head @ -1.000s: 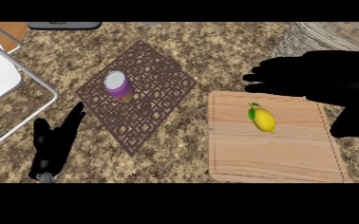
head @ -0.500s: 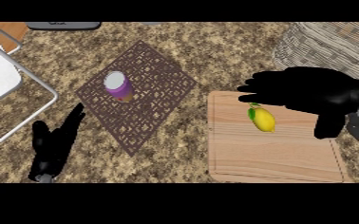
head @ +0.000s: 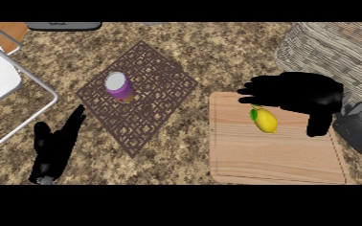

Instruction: Pick the lemon from the cutting board and place it in the basket

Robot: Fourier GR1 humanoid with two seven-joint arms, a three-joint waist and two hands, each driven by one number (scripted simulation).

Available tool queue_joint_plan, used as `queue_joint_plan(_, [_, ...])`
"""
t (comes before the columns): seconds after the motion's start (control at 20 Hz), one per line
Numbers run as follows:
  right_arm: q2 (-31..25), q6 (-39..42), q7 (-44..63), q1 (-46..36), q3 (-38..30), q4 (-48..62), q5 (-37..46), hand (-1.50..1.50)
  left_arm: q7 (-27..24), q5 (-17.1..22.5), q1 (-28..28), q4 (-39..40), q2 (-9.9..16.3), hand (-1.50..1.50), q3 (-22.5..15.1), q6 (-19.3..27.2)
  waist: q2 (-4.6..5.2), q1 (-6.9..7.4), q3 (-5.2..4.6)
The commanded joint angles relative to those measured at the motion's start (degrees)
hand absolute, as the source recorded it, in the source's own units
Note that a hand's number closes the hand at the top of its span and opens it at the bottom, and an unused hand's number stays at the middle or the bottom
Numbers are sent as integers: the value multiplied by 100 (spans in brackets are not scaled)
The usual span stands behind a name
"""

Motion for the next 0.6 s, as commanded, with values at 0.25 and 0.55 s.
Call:
queue_joint_plan(0.25, [775, -446, 36, 247, 107, 426, 563, -150, 138, -86, 40, 694, -300, 0, -83, -37, 57, -38, -74])
queue_joint_plan(0.55, [988, -407, 78, 130, 82, 685, 861, -150, -176, -187, 362, 647, -423, 0, -172, -128, 59, 2, -77])
